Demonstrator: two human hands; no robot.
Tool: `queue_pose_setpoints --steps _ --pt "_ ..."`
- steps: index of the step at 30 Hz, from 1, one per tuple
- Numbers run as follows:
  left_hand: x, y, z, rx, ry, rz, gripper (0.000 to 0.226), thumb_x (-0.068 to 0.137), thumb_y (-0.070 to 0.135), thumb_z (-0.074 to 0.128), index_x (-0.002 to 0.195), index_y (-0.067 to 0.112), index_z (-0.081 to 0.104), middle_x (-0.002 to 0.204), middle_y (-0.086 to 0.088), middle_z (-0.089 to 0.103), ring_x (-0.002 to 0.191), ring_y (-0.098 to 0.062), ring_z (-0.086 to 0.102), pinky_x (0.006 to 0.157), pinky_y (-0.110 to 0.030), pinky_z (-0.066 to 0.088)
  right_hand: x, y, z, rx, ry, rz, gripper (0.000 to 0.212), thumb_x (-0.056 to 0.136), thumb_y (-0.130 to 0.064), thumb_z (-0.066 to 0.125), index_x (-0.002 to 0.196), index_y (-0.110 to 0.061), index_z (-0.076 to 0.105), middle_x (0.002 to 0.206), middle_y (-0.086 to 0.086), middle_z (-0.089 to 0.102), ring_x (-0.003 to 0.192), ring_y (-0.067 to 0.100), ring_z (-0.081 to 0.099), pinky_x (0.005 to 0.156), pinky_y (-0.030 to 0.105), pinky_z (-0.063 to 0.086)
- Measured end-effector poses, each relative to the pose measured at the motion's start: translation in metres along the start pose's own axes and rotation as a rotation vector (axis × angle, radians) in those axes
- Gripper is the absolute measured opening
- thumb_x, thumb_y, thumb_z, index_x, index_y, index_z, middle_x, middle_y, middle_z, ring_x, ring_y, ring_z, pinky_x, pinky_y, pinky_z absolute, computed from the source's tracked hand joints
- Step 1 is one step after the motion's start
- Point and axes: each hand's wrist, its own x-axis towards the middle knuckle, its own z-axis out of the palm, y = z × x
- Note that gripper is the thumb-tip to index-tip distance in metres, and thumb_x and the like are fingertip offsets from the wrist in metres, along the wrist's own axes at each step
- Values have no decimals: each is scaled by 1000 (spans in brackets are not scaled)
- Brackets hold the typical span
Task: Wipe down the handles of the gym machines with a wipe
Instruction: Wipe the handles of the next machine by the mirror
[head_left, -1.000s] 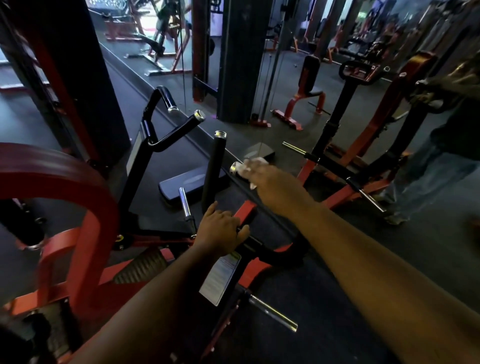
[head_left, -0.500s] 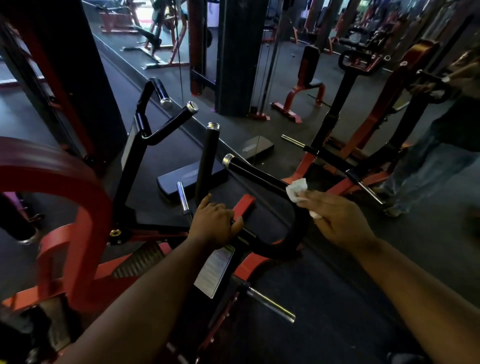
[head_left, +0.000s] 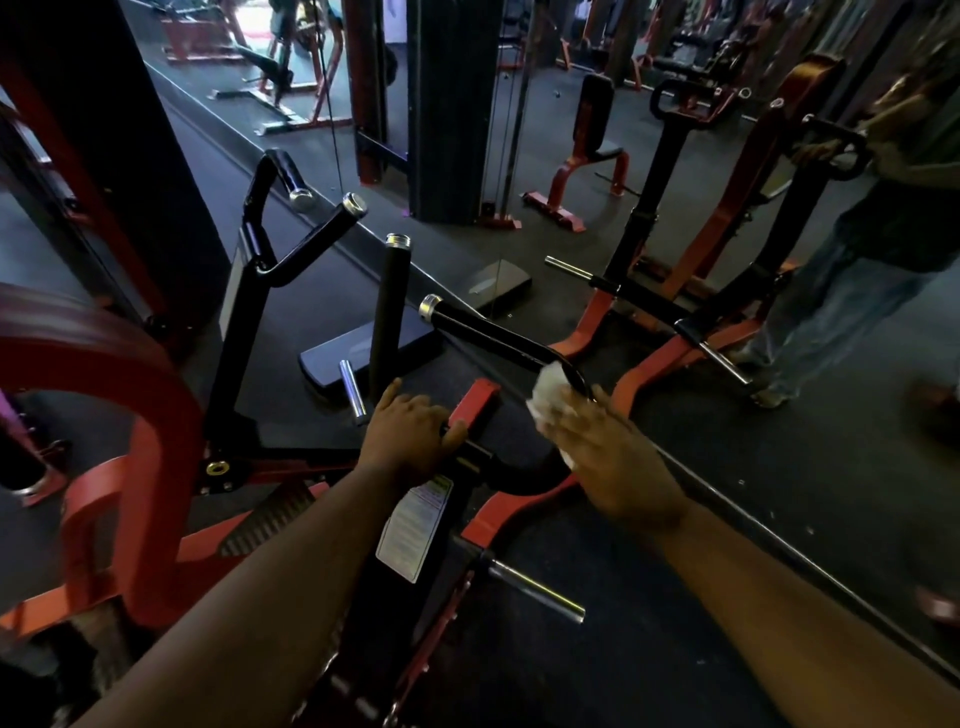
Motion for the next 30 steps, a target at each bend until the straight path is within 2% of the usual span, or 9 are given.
queue_pose_setpoints --steps 3,5,10,15,17,23,26,28,30 --pt "-1 1 -1 10 10 -4 58 92 66 8 72 35 53 84 7 58 97 -14 61 126 -48 14 -42 -24 13 10 -32 -111 55 98 -13 49 153 -12 43 163 8 34 154 26 25 123 57 21" --pt "0 1 -3 22 4 4 62 92 66 8 68 32 54 81 7 57 93 -14 62 126 -48 14 -40 -27 8 56 -44 -128 51 99 -14 47 149 -12 44 157 11 42 150 26 32 122 56 23" --pt "0 2 -8 26 -48 24 66 90 69 6 70 33 57 83 7 59 94 -13 61 125 -49 16 37 3 -44 247 261 206 43 104 -13 36 143 -4 53 150 17 51 145 29 42 123 48 26" --pt "-2 3 -6 71 -13 17 69 92 63 10 80 28 69 86 4 61 94 -17 63 123 -44 19 50 2 -16 249 89 343 54 99 -2 47 152 -8 42 160 12 39 151 25 30 121 45 32" --pt "-2 3 -6 61 -14 14 67 93 62 11 81 29 68 87 3 61 96 -18 63 123 -45 19 26 -5 0 207 140 314 56 98 1 49 153 -7 40 163 13 32 154 28 23 125 44 23" --pt "-2 5 -8 53 -29 2 74 89 63 6 88 26 71 91 -2 63 99 -22 63 125 -47 18 -36 -62 42 -120 32 108 56 97 -10 45 153 -12 43 162 9 36 153 29 26 121 64 13" --pt "-3 5 -6 52 -33 -5 74 89 62 5 88 26 70 91 -1 62 100 -22 62 124 -46 18 -15 -97 43 -184 -16 208 51 97 -16 41 145 -8 54 148 13 54 141 30 47 123 61 9" --pt "-3 6 -7 48 -31 -4 72 89 62 5 86 27 68 90 -1 62 101 -21 62 124 -47 18 11 -108 40 -191 -64 325 51 98 -21 35 142 -5 56 124 13 69 117 30 65 123 61 4" --pt "-3 6 -7 44 -25 -1 71 89 62 7 86 27 68 91 -1 61 102 -22 62 125 -47 18 23 -109 38 -198 -116 351 49 99 -22 38 142 -4 55 106 10 71 98 27 69 124 61 2"
